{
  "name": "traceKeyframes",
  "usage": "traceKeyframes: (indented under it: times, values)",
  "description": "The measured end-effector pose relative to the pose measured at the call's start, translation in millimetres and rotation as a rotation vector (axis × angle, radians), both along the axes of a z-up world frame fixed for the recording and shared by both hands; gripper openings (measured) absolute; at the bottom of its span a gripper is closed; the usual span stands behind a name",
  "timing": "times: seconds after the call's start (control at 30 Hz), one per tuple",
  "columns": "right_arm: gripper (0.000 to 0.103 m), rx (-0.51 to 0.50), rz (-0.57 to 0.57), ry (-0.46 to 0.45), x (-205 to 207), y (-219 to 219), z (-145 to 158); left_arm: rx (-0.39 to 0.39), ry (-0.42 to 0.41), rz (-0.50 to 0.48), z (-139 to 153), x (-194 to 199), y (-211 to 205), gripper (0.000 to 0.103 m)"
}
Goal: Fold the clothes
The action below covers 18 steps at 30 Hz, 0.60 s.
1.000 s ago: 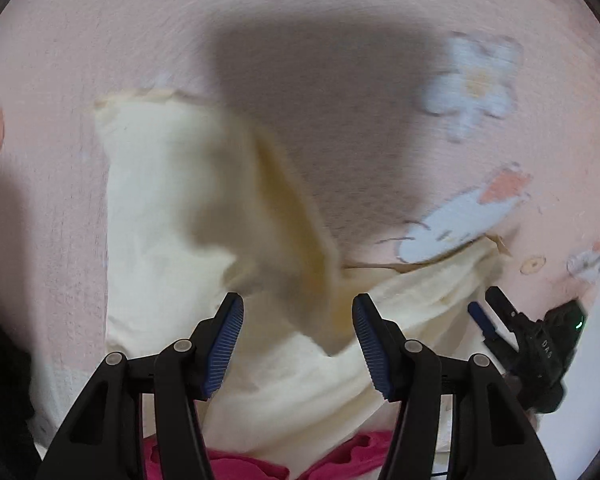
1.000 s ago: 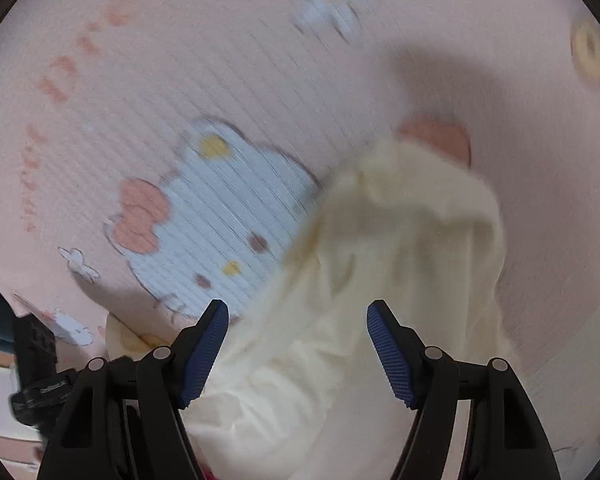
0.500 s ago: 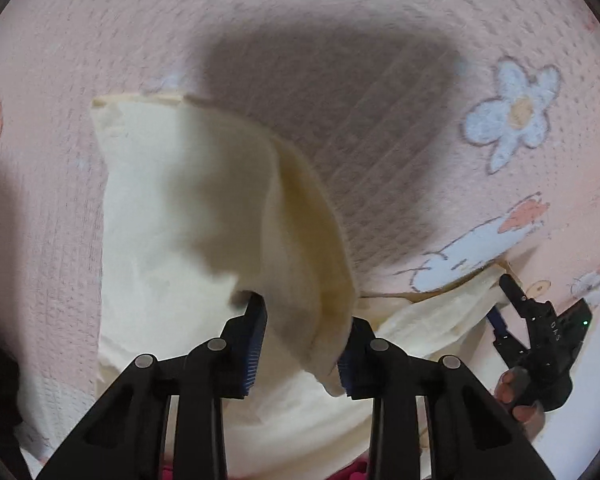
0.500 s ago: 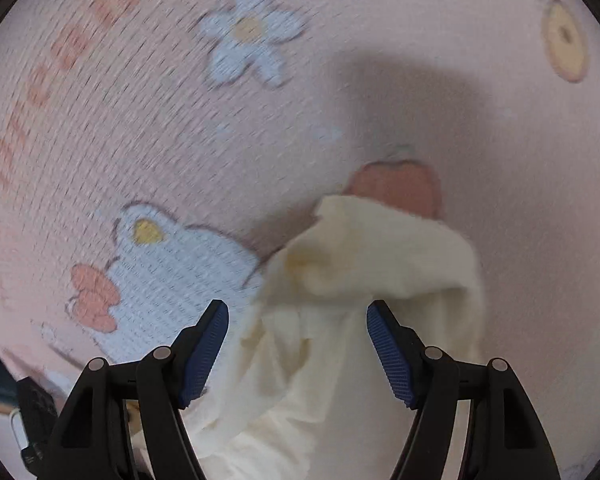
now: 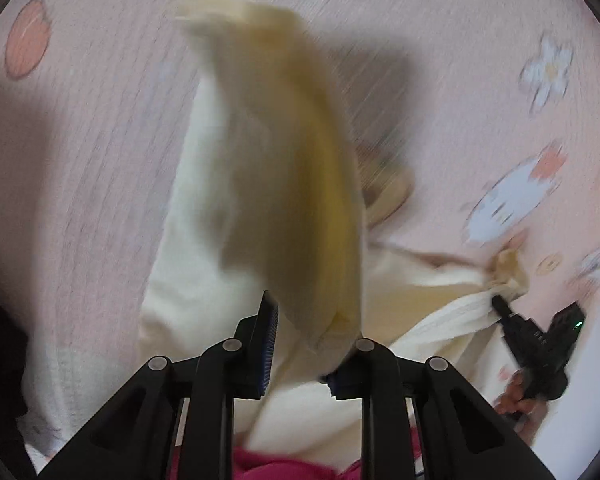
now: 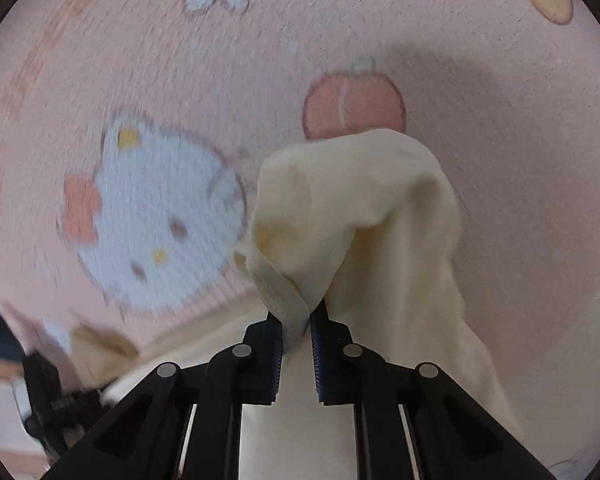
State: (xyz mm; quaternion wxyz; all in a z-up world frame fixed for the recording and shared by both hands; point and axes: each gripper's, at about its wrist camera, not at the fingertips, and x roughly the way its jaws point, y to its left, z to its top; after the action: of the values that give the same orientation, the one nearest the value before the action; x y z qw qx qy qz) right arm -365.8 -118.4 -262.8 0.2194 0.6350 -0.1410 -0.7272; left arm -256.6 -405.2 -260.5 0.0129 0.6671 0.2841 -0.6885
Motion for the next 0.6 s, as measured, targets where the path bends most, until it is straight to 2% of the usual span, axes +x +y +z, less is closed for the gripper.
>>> traceKeyframes:
  times: [0.13,0.3,0.37,0.4,0.43,0.47,0.5,0.53,0.6]
  values:
    - [0.011,0.018,0.033,-0.015,18,12,-15,0.004,-0.003,0.006,-18,15,-8,0.021]
    - [0.011,-0.078,-0.003,-0.053,23,34,-22,0.018,0.005,0.026,-19,27,-19,0.021]
    - [0.020,-0.085,0.010,-0.063,16,42,-18,0.007,0.029,0.023,-7,31,-21,0.024]
    - [0.034,-0.078,0.020,-0.061,14,46,-14,-0.015,0.047,0.009,2,34,-20,0.026]
    - [0.047,-0.053,0.027,-0.044,18,48,-8,-0.037,0.066,-0.006,11,37,-19,0.035]
    - [0.052,-0.021,0.037,-0.020,19,47,1,-0.059,0.085,-0.021,20,40,-18,0.045]
    - [0.059,0.021,0.055,0.017,19,40,13,-0.070,0.107,-0.024,27,42,-19,0.050]
    - [0.061,0.064,0.080,0.059,18,36,24,-0.072,0.122,-0.025,32,42,-21,0.056]
    - [0.063,0.140,0.125,0.137,16,29,44,-0.076,0.129,-0.021,38,41,-26,0.058]
